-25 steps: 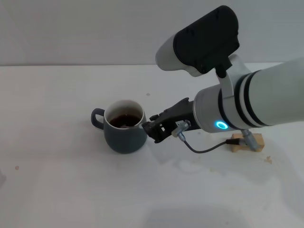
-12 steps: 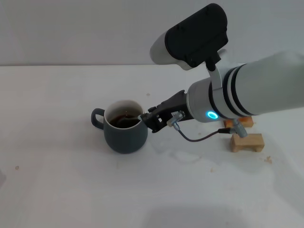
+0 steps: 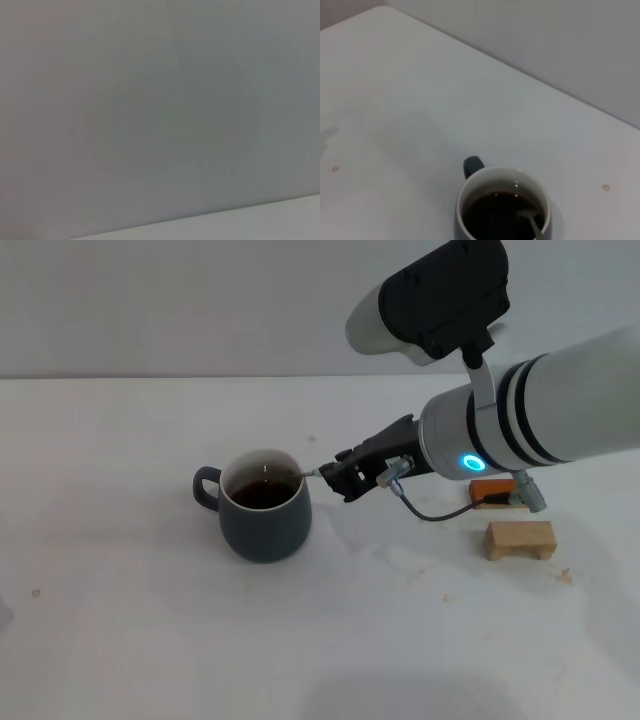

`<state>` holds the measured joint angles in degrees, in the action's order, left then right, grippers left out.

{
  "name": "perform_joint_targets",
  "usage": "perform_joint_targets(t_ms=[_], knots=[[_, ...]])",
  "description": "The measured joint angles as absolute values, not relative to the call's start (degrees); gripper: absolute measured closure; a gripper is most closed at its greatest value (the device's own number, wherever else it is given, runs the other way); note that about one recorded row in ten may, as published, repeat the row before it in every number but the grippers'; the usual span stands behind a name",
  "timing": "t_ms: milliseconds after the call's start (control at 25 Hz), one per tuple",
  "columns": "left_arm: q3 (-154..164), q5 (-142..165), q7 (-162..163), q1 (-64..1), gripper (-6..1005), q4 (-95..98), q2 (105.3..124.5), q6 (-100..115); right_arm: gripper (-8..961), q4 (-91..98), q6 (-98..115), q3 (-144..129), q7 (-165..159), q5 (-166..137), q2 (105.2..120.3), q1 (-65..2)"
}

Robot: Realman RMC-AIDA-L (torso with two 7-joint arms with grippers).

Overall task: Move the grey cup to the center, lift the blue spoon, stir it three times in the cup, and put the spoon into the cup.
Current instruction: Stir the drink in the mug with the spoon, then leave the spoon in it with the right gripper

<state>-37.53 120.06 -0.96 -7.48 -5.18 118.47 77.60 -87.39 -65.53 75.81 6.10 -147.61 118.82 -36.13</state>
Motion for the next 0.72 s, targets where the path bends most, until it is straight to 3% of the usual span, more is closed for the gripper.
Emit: perform_joint_targets(t_ms=[720], knots=[[-37.6,120.1,-1.0,-7.9,1001,-5.4,118.47,77.6,795,-85.4,-64.1,72.9,6.2,-143.8,119.09,-38.2]])
